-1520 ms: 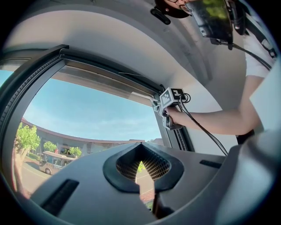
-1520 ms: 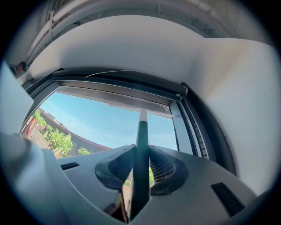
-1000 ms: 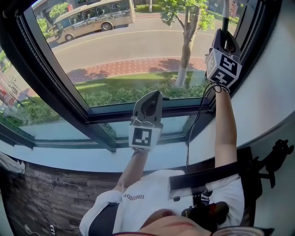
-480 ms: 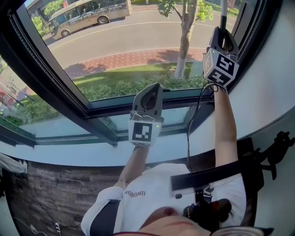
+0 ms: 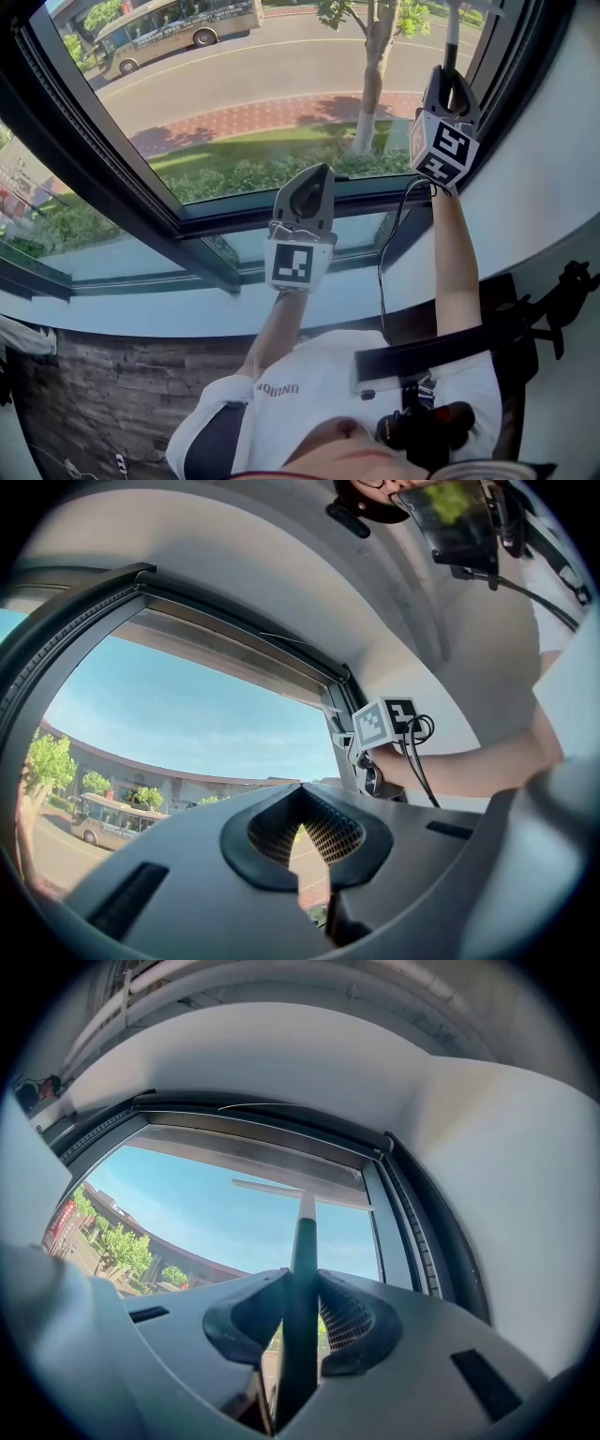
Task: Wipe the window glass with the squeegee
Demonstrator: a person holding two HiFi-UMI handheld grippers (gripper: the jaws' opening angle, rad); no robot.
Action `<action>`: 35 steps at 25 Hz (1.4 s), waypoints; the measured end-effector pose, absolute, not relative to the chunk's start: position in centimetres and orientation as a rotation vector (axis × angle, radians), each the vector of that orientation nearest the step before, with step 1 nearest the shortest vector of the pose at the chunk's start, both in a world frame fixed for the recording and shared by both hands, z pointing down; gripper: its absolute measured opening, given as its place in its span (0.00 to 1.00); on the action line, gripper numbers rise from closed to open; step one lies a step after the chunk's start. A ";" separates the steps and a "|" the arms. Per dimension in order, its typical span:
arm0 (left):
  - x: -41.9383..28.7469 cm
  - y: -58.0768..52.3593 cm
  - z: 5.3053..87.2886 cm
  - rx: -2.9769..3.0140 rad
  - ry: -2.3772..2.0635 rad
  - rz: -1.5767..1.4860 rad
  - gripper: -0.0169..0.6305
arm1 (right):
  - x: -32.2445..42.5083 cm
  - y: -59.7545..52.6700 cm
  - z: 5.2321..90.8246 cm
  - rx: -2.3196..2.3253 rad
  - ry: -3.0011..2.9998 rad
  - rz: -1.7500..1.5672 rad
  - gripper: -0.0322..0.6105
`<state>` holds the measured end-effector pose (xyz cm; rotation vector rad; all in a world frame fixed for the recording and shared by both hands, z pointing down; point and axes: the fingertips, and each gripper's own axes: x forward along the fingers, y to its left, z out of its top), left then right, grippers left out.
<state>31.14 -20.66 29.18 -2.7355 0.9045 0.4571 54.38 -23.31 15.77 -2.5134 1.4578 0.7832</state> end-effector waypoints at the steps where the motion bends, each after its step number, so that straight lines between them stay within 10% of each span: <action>1: 31.2 -20.7 29.2 -2.737 0.900 0.460 0.02 | 54.4 -23.3 16.1 -2.516 1.458 0.779 0.19; 35: 31.9 -21.7 30.5 -2.761 0.867 0.426 0.02 | 54.8 -22.8 26.2 -2.587 1.498 0.641 0.19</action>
